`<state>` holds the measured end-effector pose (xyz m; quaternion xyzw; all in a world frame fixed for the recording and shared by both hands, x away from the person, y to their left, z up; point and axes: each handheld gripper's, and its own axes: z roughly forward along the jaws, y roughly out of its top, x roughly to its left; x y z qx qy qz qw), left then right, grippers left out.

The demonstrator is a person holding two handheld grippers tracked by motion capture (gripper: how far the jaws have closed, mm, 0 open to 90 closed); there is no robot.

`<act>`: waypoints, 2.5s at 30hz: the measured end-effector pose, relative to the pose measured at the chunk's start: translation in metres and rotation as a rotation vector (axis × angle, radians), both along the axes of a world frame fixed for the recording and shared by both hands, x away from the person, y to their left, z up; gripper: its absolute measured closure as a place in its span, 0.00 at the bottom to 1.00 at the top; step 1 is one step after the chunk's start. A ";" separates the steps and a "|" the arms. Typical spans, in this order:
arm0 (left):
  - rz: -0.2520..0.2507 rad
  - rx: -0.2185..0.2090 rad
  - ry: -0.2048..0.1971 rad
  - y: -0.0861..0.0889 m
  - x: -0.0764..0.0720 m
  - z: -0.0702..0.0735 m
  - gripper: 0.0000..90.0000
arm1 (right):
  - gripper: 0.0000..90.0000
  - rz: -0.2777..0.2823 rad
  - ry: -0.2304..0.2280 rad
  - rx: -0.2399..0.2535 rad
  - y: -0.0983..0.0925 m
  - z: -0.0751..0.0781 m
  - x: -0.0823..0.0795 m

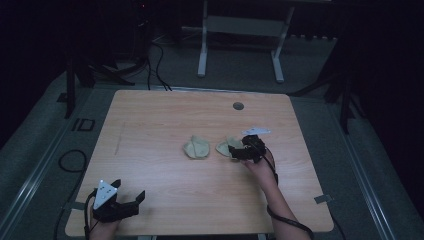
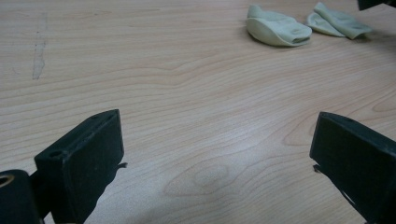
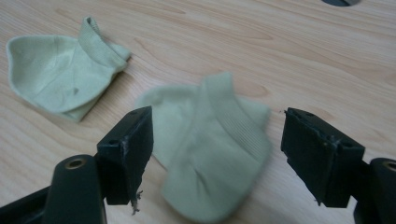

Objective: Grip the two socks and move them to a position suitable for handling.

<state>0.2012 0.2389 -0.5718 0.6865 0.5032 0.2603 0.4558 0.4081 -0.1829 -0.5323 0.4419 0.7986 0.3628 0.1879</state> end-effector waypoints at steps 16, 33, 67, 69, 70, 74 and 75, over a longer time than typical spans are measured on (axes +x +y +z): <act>-0.023 -0.005 0.018 -0.001 0.002 -0.002 0.03 | 0.46 -0.001 0.001 -0.106 0.025 -0.029 0.017; -0.034 -0.017 0.031 -0.002 0.004 -0.003 0.03 | 0.89 -0.031 -0.022 -0.117 0.030 -0.023 0.011; -0.053 0.011 0.001 -0.014 0.001 0.002 0.03 | 0.89 0.115 -0.098 -0.014 0.016 0.040 -0.119; -0.054 0.002 0.005 -0.015 0.002 0.002 0.03 | 0.89 0.128 -0.114 -0.011 0.018 0.044 -0.136; -0.054 0.002 0.005 -0.015 0.002 0.002 0.03 | 0.89 0.133 -0.122 -0.018 0.020 0.045 -0.141; -0.057 -0.005 0.007 -0.014 0.002 0.003 0.03 | 0.89 0.149 -0.128 -0.017 0.023 0.044 -0.156; -0.057 -0.005 0.009 -0.014 0.002 0.002 0.03 | 0.89 0.149 -0.125 0.000 0.023 0.042 -0.163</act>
